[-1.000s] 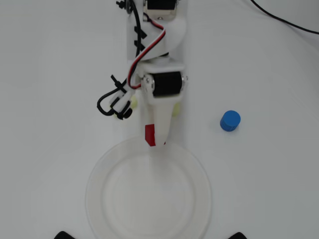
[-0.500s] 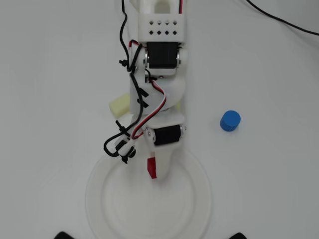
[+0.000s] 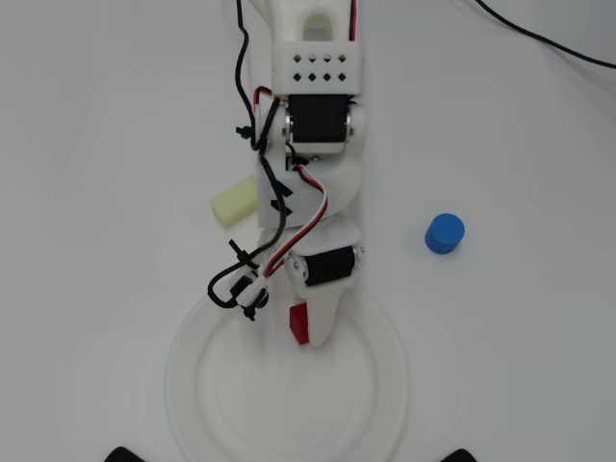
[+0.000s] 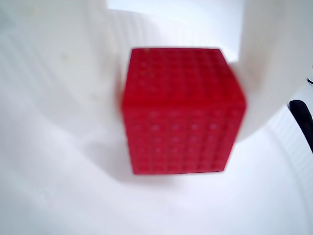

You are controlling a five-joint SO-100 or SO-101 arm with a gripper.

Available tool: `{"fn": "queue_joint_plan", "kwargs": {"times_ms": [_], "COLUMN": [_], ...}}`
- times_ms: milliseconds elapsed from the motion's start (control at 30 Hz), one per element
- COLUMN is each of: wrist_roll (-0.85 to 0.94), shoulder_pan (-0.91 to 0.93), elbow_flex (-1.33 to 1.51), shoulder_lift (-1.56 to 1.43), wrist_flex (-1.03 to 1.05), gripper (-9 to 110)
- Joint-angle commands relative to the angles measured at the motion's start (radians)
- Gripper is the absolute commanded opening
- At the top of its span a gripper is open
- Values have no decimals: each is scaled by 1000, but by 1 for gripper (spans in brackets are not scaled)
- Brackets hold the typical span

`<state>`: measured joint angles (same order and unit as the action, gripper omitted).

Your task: Grasp a red block and put it in the dish.

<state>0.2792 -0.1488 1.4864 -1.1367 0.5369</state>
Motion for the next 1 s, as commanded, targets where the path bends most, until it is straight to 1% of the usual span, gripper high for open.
{"fn": "queue_joint_plan", "kwargs": {"times_ms": [0,200,400,600,700,967], "wrist_roll": [-12,-61,-98,-95,-81,-91], "shoulder_pan": [3,25,49,41,31,34], "elbow_flex": [-55,-72,-123,-104,25,534], "shoulder_lift": [-51,-141,-278,-515,-696,-1243], "wrist_flex": [25,118,330,597,649,650], "gripper": [18,29,37,42,42,42]}}
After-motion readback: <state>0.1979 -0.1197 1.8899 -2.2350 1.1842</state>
